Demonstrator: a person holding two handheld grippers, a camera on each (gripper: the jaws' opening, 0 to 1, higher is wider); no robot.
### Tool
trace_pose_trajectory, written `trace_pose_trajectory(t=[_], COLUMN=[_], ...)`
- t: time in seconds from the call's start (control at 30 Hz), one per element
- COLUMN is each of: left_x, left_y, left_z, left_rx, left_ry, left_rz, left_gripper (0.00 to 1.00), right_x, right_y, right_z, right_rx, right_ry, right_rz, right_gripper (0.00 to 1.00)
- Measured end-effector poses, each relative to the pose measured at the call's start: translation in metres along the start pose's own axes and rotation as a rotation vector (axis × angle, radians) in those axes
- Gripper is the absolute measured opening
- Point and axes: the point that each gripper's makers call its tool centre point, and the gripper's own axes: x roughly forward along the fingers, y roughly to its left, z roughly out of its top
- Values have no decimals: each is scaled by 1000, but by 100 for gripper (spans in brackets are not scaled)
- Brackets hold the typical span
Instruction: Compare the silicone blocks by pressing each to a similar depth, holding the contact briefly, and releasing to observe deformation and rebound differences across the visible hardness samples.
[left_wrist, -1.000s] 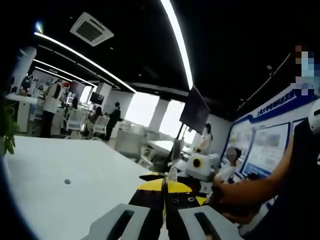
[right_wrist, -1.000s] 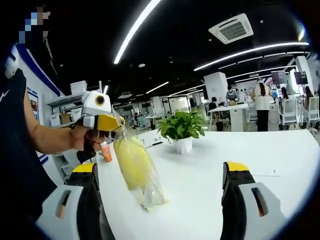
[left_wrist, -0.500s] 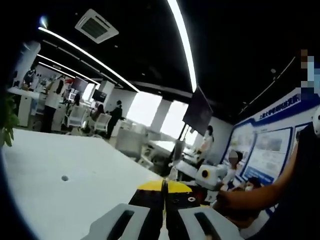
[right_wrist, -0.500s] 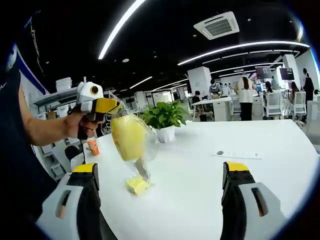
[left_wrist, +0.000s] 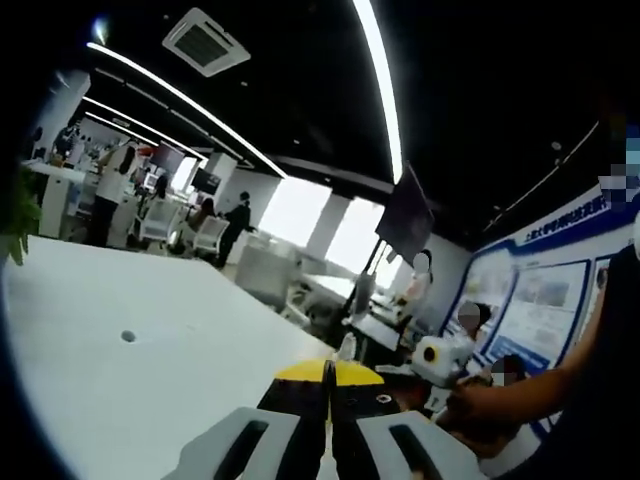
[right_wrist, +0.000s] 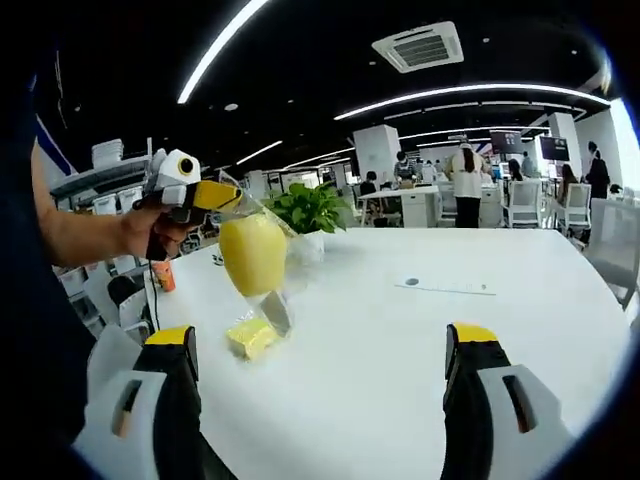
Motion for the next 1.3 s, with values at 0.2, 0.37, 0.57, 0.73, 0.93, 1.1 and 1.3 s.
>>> trace_pose_trajectory(t=[0.2,0.37,0.57,0.73,0.93,1.1,1.3], left_x=[3,4,7,10,15,18,17], left_y=[7,15,25,34,44,54,70], left_z=[-12,-19,-32,-48,-68,-84,-99], left_rx=[-21,-54,-75,-91,-133,-163,-237], left_ry=[8,0,3,17,36,49,33], left_rz=[12,20,35,45,55,73,107], left_gripper=[0,0,0,0,0,0,0], right_x=[-2,-5,-10,-12,-12,-12,-13], right_y=[-1,-5,-8,-10,-9,-7,-7], right_z=[-19,-30,-39,-46,-52,-58,-64], right_rx=[-57,-47,-23,-11,4,13,21], right_ry=[9,25,37,50,61,71,87], right_rz=[-28,-50,-74,-80,-84,-85,-86], right_gripper=[97,97,97,97,97,97,97])
